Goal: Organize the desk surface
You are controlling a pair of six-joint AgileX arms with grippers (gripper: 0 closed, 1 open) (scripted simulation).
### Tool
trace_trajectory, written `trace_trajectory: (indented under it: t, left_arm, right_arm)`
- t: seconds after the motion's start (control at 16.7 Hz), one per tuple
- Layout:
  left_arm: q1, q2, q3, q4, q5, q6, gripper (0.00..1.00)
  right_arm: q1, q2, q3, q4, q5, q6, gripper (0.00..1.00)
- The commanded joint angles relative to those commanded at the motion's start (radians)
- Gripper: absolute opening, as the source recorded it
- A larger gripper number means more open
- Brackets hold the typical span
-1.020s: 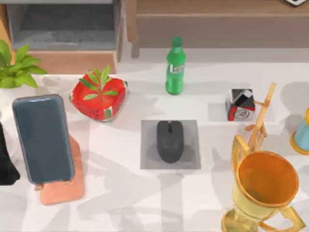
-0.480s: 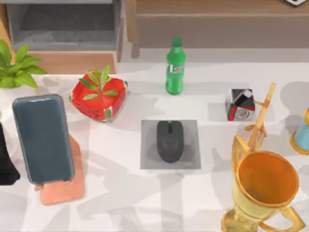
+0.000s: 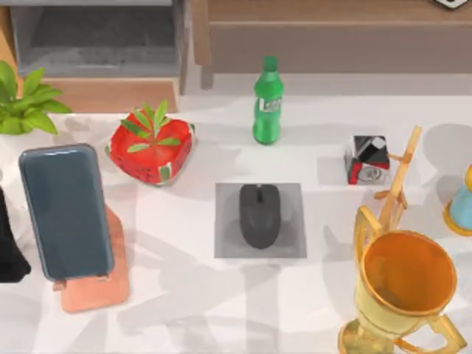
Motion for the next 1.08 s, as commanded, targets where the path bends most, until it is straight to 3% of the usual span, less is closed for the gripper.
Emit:
trace_trajectory:
  t: [0.3,0.72,0.9,1.08]
  left_arm:
    - [0.000,0.000,0.000,0.000,0.000,0.000,1.00]
    - [0.000,0.000,0.000,0.000,0.000,0.000,1.00]
    - [0.000,0.000,0.000,0.000,0.000,0.000,1.00]
    - [0.000,0.000,0.000,0.000,0.000,0.000,1.00]
  right_arm:
    - [0.030,-0.021,0.022,0.015,-0.018,0.004,0.00]
    - [0.365,-0.158,0.125,-0.062,-0.088,0.019,0.00]
    - [0.511,-0.194,0.227,-0.176,-0.031,0.021,0.00]
    - [0.619,-0.200,0.372,-0.326,0.093,0.017,0.00]
